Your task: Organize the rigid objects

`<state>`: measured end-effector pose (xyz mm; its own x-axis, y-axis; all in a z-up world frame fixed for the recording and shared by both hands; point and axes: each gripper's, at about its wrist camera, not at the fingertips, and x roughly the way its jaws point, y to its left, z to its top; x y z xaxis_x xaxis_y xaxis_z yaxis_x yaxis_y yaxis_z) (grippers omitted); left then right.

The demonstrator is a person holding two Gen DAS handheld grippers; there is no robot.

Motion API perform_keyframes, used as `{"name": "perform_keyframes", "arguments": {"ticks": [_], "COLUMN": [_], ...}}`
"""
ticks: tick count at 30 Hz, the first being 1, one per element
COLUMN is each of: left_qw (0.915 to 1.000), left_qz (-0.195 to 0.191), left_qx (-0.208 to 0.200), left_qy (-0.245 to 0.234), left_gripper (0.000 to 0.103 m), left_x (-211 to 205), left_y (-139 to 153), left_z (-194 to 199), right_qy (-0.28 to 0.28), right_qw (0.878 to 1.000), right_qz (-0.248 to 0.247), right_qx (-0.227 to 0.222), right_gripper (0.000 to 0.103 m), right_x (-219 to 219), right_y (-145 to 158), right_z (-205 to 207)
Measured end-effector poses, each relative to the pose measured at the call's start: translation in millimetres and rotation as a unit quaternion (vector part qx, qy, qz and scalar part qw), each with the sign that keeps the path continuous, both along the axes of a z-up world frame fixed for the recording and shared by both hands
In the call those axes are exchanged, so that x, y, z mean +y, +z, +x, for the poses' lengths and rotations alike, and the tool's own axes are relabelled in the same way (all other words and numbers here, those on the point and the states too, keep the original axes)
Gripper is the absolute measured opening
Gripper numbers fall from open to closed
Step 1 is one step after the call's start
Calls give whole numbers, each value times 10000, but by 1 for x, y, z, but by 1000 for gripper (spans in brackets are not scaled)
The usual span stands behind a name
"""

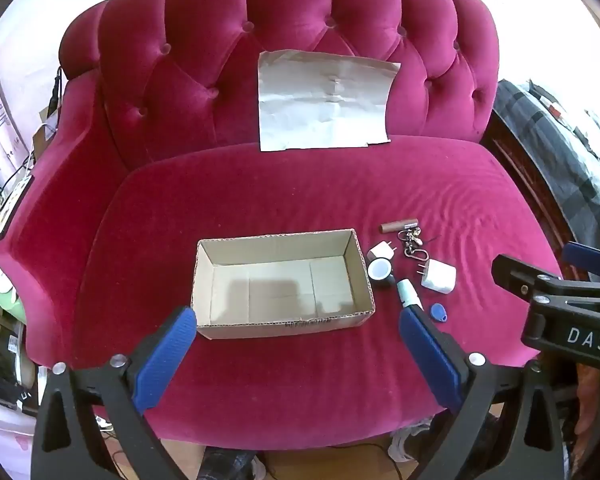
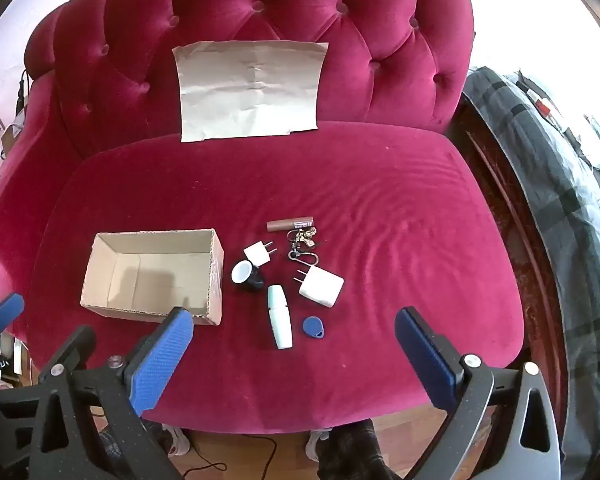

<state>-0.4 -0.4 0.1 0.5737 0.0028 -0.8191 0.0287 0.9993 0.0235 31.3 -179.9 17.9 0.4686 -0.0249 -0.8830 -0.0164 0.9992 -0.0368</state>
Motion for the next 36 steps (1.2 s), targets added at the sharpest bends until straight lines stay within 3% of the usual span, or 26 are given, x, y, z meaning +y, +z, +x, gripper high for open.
{"name": "perform_keyframes", "arguments": {"ticks": [36], "left_qw": [9999], "left_qz": [25], "left_qx": [-104], "left_qy": [31], "left_gripper": [103], "left_x": [2], "left_y": [1], "left_z": [1], "right_qy": [31], "right_qw": [9999], "right_qz": [54], "right_qx": [-151], "right_gripper": [103], "right_x": [-2], "right_y": [2], "right_z": [-2]}}
